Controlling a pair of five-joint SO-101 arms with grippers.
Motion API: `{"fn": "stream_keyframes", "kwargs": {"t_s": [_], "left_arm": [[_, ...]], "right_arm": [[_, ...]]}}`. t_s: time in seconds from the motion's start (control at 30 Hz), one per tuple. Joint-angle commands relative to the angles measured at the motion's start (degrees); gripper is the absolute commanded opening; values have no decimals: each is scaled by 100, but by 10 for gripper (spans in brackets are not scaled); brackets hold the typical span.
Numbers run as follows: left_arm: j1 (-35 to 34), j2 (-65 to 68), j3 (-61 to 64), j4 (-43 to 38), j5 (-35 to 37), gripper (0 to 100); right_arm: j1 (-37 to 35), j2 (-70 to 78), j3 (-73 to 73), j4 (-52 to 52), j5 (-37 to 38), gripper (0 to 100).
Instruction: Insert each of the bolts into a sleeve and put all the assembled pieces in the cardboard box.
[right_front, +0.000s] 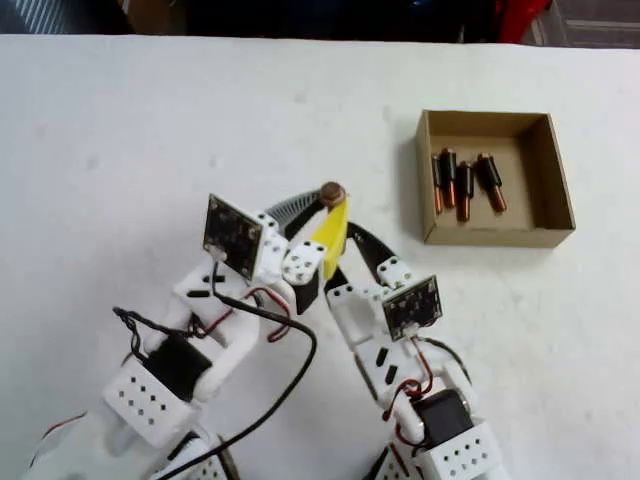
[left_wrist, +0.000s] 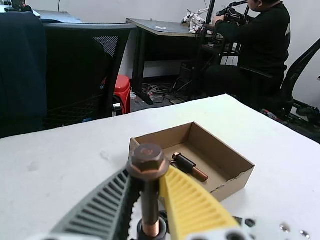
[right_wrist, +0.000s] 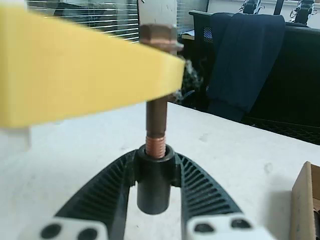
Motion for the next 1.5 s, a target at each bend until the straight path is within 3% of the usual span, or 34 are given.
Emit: {"fn": "stream_keyframes", "kwargs": {"t_s": [0.0,0.87,1.1,1.33,1.47], "left_arm": [[57,-189,26,-211,35,22],[48,-189,448,-167,0,27],[48,-224,598,-202,0,181],[-242,-189,615,-211,-35,188],[-242,-189,598,-378,-703,188]], "right_arm": [[-57,-57,26,-31,114,18],[-40,-57,44,-4,114,18],[-22,-57,44,-4,123,18],[-22,-57,35,-4,123,18],[-22,-57,35,-4,123,18]]}}
